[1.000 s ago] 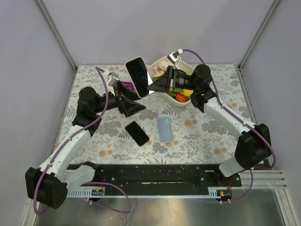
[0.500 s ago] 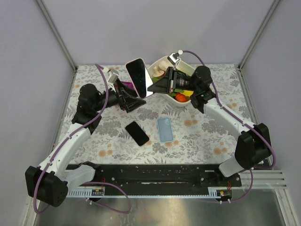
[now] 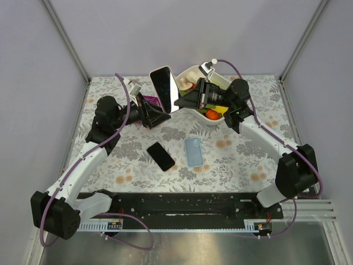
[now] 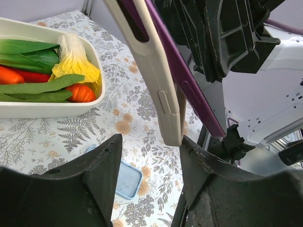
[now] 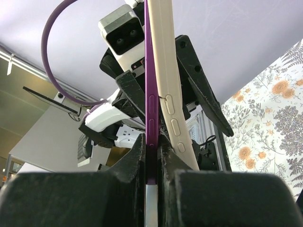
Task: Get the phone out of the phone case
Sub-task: Remove the phone case from the phone.
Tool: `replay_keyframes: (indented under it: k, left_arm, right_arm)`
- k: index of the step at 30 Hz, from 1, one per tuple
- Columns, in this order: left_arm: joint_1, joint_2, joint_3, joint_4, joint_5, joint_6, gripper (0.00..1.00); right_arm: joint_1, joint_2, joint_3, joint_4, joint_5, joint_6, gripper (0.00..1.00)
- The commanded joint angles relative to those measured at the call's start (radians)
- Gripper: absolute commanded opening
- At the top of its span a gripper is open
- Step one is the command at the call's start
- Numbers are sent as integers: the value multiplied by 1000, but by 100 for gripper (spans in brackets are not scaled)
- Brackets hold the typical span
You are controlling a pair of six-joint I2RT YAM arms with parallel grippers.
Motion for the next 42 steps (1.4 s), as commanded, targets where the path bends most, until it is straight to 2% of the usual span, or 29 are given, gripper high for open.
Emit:
replay_keyframes:
  k: [1, 7, 14, 20, 22, 27, 29, 35, 38, 42]
  left_arm:
    - [7, 7, 51, 22, -64, 17, 52]
    - [8, 29, 85, -21, -104, 34, 50]
    - [11, 65, 109, 114, -4, -79, 50]
    - [8, 76, 120, 157, 53, -100, 49]
    - [7, 79, 117, 169, 70, -106, 41]
    - [8, 90, 111, 162, 50, -94, 8]
    - [11, 99, 128, 105, 13, -51, 0]
    - [60, 111, 148, -5, -136, 92, 0]
    - [96, 119, 143, -28, -171, 115, 0]
    - [162, 116, 148, -71, -113, 137, 0]
  right_arm:
    - [4, -74, 3, 116, -34, 20, 0]
    - [17, -85, -17, 96, -35, -5, 0]
    - [18, -93, -43, 70, -33, -43, 0]
    - [20, -91, -43, 76, -33, -42, 0]
    - [20, -83, -40, 84, -33, -36, 0]
    - [20, -88, -49, 74, -38, -49, 0]
    - [20, -100, -59, 59, -41, -65, 0]
    - [20, -135, -77, 38, -50, -89, 0]
    - [20, -154, -88, 1, -58, -121, 0]
    - [15, -157, -100, -44, -90, -170, 0]
